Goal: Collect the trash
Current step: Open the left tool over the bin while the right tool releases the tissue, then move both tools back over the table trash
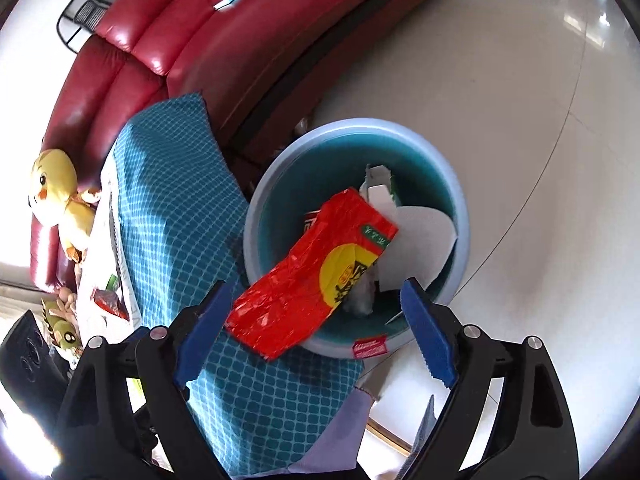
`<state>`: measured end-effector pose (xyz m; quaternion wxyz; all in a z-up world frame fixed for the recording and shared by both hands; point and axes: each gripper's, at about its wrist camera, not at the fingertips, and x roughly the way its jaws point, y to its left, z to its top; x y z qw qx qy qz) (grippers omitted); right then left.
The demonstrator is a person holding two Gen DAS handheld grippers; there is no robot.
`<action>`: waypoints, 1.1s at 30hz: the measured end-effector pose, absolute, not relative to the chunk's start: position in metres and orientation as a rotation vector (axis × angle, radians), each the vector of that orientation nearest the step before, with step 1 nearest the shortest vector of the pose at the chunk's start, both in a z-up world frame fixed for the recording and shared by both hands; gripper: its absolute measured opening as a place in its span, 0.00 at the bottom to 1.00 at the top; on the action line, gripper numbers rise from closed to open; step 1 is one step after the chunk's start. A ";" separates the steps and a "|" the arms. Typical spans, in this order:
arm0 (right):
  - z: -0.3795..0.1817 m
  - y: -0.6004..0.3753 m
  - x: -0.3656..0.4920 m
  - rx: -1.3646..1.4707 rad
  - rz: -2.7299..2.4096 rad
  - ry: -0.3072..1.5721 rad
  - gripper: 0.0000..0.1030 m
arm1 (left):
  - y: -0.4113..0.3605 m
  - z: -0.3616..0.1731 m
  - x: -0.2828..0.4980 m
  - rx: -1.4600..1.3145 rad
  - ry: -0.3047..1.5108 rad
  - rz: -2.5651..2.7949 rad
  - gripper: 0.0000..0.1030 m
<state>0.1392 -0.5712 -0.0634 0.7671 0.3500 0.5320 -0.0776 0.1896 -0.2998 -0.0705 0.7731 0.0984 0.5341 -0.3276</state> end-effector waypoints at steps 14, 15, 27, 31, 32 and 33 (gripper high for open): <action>-0.042 -0.478 0.157 0.636 -0.086 1.194 0.80 | -0.191 -0.049 0.186 0.109 1.117 -0.604 0.96; -0.041 -0.469 0.159 0.624 -0.080 1.199 0.80 | -0.181 -0.048 0.185 0.098 1.114 -0.593 0.96; -0.034 -0.344 0.191 0.464 0.045 1.277 0.80 | -0.042 -0.040 0.184 -0.025 1.072 -0.430 0.96; -0.035 -0.299 0.201 0.408 0.091 1.308 0.80 | 0.007 -0.036 0.180 -0.039 1.038 -0.349 0.96; -0.037 -0.286 0.203 0.391 0.108 1.318 0.80 | 0.020 -0.037 0.178 -0.039 1.034 -0.325 0.96; -0.038 -0.273 0.205 0.374 0.125 1.327 0.80 | 0.033 -0.037 0.177 -0.041 1.033 -0.303 0.96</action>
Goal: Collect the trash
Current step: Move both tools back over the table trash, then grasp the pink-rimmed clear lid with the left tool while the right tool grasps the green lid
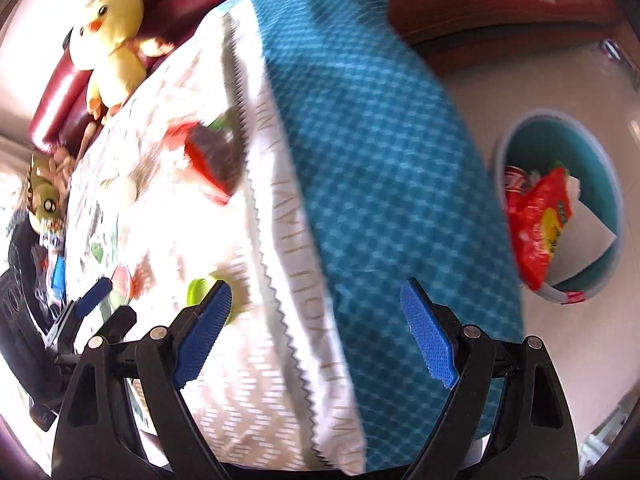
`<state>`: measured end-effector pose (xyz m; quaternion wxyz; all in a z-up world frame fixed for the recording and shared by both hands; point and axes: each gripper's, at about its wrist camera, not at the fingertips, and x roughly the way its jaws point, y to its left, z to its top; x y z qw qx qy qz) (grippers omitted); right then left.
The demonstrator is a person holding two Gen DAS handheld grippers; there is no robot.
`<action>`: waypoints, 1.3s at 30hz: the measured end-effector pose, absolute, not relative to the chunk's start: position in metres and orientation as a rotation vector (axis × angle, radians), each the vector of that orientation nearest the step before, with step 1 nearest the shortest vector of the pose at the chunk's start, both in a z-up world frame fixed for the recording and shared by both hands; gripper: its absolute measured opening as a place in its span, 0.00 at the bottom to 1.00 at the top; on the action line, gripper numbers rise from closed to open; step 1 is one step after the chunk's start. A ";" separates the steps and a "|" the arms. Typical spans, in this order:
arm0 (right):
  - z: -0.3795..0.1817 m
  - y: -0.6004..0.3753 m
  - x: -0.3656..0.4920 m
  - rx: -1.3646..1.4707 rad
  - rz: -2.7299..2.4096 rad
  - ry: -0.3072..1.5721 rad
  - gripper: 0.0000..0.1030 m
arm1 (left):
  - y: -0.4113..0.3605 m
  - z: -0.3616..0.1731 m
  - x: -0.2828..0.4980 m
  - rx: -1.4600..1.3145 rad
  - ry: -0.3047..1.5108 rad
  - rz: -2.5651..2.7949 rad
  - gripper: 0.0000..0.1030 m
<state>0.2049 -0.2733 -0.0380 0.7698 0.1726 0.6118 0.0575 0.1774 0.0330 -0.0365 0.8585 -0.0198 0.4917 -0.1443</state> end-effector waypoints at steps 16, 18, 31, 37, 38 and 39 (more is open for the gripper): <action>-0.078 -0.150 0.214 0.095 0.160 1.382 0.80 | 0.152 -0.061 0.162 -0.162 1.061 -0.144 0.96; -0.081 -0.141 0.213 0.068 0.161 1.385 0.80 | 0.156 -0.065 0.163 -0.169 1.068 -0.142 0.96; -0.076 -0.119 0.206 -0.005 0.167 1.314 0.52 | 0.153 -0.075 0.166 -0.175 1.093 -0.161 0.96; -0.067 -0.141 0.204 0.056 0.143 1.296 0.52 | 0.142 -0.077 0.172 -0.125 1.104 -0.160 0.96; -0.068 -0.143 0.202 0.064 0.142 1.298 0.52 | 0.141 -0.078 0.173 -0.122 1.106 -0.159 0.96; -0.069 -0.150 0.202 0.073 0.142 1.302 0.52 | 0.139 -0.079 0.174 -0.117 1.109 -0.158 0.96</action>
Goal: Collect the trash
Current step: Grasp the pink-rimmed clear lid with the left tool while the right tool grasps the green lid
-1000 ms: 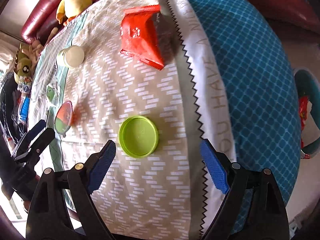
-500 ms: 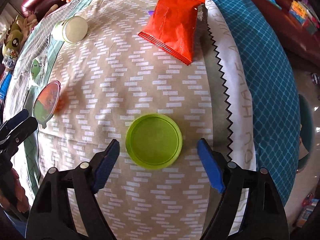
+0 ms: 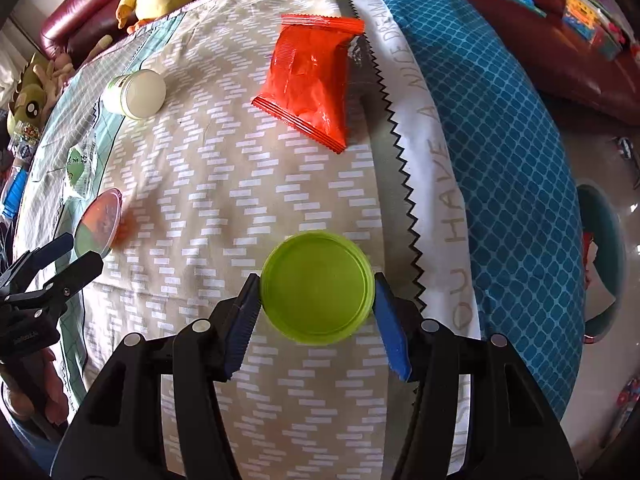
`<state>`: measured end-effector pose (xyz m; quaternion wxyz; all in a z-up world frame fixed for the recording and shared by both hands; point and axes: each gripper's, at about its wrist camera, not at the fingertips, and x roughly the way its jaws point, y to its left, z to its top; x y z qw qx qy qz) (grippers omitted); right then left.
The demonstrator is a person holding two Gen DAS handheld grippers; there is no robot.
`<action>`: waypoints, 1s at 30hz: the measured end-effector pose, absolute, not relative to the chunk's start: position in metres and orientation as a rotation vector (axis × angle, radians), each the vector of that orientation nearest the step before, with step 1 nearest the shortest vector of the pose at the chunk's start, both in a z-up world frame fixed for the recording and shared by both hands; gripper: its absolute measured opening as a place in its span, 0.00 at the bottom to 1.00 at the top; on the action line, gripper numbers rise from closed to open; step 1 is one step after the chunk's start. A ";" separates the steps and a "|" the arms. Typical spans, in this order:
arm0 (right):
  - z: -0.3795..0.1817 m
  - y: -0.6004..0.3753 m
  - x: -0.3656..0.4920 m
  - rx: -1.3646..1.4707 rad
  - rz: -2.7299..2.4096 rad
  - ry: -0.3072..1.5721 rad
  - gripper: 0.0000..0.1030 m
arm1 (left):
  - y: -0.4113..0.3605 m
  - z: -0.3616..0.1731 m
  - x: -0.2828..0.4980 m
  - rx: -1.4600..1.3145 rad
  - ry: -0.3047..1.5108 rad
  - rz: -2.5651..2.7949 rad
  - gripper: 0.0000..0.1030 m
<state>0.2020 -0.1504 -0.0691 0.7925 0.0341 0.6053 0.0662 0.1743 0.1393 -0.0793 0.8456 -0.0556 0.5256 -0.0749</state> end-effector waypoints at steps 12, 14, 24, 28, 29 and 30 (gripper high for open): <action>-0.068 -0.188 0.187 0.142 0.138 1.316 0.52 | 0.112 -0.086 0.184 0.051 1.121 -0.083 0.95; -0.068 -0.191 0.185 0.151 0.141 1.316 0.52 | 0.109 -0.086 0.186 0.066 1.116 -0.076 0.91; -0.065 -0.215 0.177 0.193 0.153 1.304 0.52 | 0.103 -0.079 0.183 -0.004 1.117 -0.104 0.50; -0.061 -0.228 0.174 0.229 0.163 1.292 0.52 | 0.083 -0.067 0.182 0.006 1.102 -0.137 0.50; -0.060 -0.231 0.174 0.235 0.163 1.288 0.52 | 0.077 -0.065 0.182 0.010 1.100 -0.148 0.50; -0.058 -0.236 0.173 0.237 0.159 1.280 0.52 | 0.070 -0.064 0.182 0.016 1.099 -0.157 0.50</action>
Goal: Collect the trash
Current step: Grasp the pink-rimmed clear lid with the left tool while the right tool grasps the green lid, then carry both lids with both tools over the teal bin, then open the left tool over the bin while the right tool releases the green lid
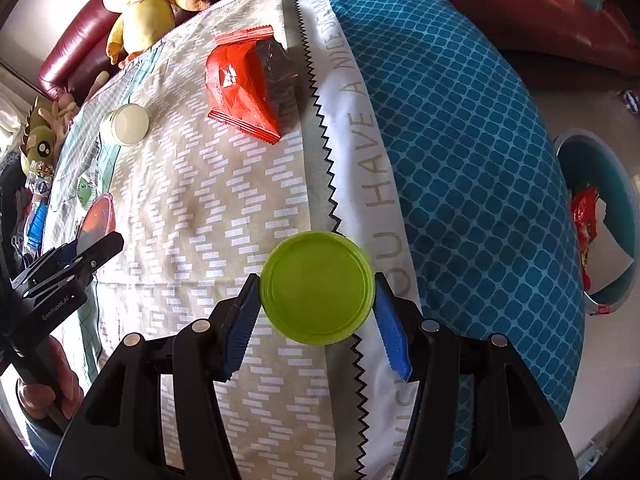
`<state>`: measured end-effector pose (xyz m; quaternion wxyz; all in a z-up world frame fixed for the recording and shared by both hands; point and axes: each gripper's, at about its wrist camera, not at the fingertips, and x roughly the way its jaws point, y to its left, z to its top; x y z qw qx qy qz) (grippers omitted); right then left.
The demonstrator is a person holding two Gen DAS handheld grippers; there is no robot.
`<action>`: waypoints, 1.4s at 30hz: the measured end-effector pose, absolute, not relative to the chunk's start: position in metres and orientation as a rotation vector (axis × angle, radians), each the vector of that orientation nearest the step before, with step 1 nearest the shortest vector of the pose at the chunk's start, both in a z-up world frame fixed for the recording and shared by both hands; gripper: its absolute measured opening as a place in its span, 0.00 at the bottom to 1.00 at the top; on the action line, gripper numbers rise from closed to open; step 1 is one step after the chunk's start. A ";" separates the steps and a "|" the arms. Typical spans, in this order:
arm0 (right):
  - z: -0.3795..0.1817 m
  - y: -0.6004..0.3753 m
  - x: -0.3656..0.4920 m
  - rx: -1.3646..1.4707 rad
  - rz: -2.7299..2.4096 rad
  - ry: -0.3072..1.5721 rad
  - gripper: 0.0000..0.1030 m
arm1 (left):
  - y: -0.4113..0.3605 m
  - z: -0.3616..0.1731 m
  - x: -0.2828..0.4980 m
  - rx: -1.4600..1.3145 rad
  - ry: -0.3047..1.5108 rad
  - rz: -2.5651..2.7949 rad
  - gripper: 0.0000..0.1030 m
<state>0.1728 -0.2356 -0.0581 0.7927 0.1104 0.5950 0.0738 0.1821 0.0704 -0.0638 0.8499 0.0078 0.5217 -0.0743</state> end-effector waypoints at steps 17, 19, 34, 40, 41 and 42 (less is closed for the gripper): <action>-0.023 -0.378 0.155 0.451 0.016 1.105 0.52 | -0.094 -0.044 0.194 0.166 1.080 -0.400 0.51; -0.022 -0.404 0.150 0.484 -0.023 1.076 0.52 | -0.118 -0.042 0.197 0.181 1.078 -0.433 0.51; -0.052 -0.562 0.106 0.669 -0.237 1.024 0.52 | -0.292 -0.061 0.201 0.331 1.121 -0.654 0.51; -0.063 -0.583 0.105 0.679 -0.252 1.051 0.52 | -0.344 -0.083 0.199 0.372 1.173 -0.723 0.51; -0.064 -0.587 0.106 0.681 -0.254 1.055 0.52 | -0.351 -0.086 0.200 0.376 1.180 -0.729 0.51; -0.066 -0.590 0.107 0.682 -0.257 1.057 0.52 | -0.356 -0.089 0.201 0.379 1.186 -0.733 0.51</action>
